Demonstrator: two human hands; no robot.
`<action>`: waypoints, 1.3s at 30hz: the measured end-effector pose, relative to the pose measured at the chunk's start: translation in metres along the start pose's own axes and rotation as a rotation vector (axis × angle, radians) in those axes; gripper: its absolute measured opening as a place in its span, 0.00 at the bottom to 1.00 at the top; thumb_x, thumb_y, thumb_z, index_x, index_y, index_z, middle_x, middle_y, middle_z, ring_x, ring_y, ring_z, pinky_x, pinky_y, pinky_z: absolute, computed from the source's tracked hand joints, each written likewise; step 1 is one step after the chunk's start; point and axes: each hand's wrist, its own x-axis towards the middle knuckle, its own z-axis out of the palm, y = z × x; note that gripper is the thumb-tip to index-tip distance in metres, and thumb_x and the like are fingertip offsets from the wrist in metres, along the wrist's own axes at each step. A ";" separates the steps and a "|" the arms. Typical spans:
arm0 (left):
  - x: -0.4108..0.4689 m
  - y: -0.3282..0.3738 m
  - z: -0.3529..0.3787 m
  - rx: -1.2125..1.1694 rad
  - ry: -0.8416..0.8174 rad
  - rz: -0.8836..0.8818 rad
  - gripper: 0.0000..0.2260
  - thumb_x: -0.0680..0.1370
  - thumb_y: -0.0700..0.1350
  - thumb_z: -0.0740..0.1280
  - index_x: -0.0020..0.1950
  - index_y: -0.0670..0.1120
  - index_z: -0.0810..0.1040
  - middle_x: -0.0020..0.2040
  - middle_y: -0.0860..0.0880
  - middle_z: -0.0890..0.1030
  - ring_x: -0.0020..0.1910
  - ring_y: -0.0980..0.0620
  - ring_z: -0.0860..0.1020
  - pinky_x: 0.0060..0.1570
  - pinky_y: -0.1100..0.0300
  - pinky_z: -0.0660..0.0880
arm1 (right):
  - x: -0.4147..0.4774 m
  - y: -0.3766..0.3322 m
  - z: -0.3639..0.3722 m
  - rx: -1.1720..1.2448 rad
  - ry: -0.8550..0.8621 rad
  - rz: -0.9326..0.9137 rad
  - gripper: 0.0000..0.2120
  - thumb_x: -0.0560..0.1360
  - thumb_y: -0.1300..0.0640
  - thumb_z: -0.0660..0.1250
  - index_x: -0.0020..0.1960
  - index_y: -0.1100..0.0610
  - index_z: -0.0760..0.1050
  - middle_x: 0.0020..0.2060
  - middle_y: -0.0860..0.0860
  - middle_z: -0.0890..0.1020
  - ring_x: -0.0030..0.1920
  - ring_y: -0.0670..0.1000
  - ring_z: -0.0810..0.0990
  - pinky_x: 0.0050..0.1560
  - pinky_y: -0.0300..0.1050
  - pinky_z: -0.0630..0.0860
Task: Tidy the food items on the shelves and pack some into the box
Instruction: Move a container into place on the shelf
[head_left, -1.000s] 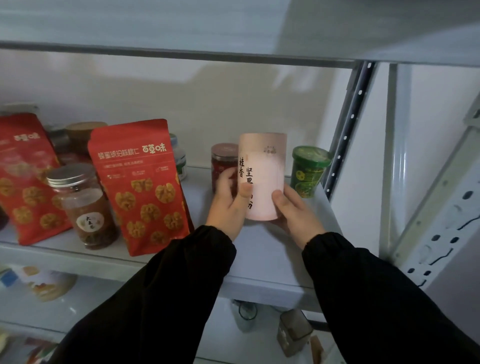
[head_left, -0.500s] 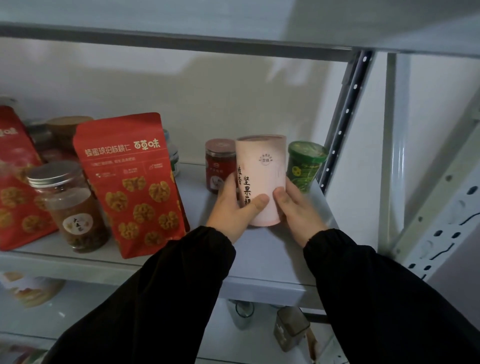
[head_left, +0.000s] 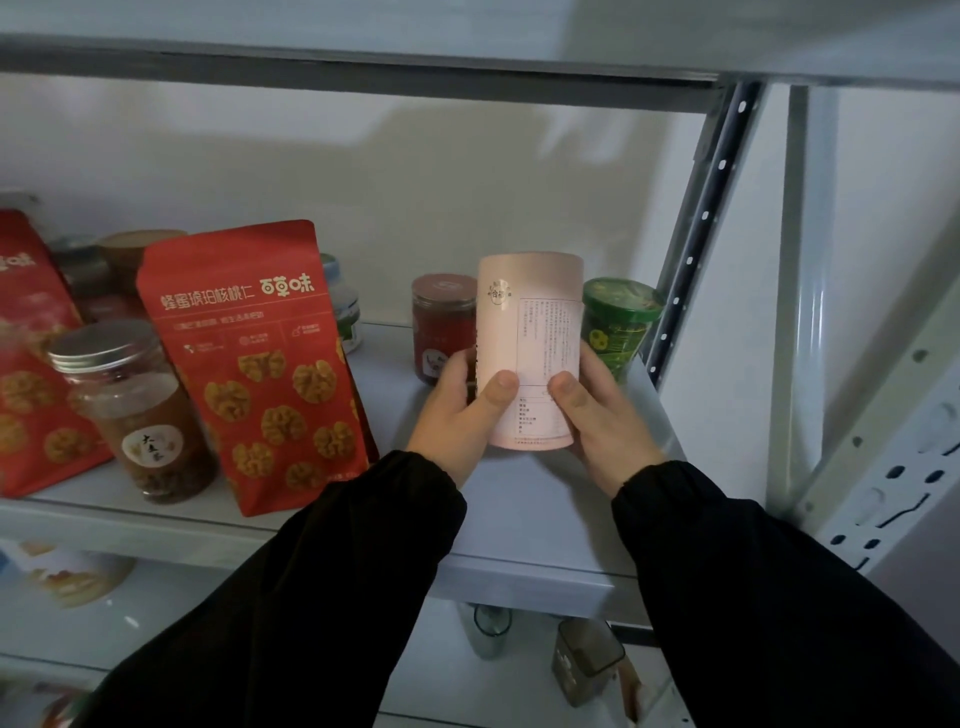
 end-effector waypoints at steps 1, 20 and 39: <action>0.000 0.001 0.000 -0.008 0.013 0.004 0.27 0.68 0.64 0.72 0.63 0.55 0.74 0.56 0.57 0.86 0.57 0.57 0.84 0.52 0.60 0.80 | 0.000 0.000 0.000 0.023 -0.006 0.005 0.50 0.63 0.32 0.80 0.78 0.48 0.66 0.65 0.52 0.83 0.66 0.57 0.82 0.65 0.63 0.78; 0.001 -0.001 -0.003 -0.081 -0.097 -0.032 0.41 0.64 0.69 0.79 0.72 0.53 0.74 0.67 0.48 0.82 0.67 0.47 0.81 0.62 0.50 0.79 | -0.005 -0.002 -0.001 -0.065 -0.036 0.008 0.20 0.75 0.46 0.71 0.66 0.45 0.76 0.62 0.48 0.85 0.64 0.52 0.83 0.66 0.56 0.79; 0.006 -0.011 -0.001 0.032 0.024 -0.101 0.28 0.75 0.56 0.67 0.74 0.47 0.72 0.61 0.52 0.84 0.56 0.57 0.85 0.48 0.65 0.80 | 0.000 0.002 -0.003 -0.237 0.013 0.043 0.40 0.71 0.46 0.78 0.79 0.41 0.66 0.63 0.46 0.84 0.62 0.49 0.84 0.64 0.57 0.81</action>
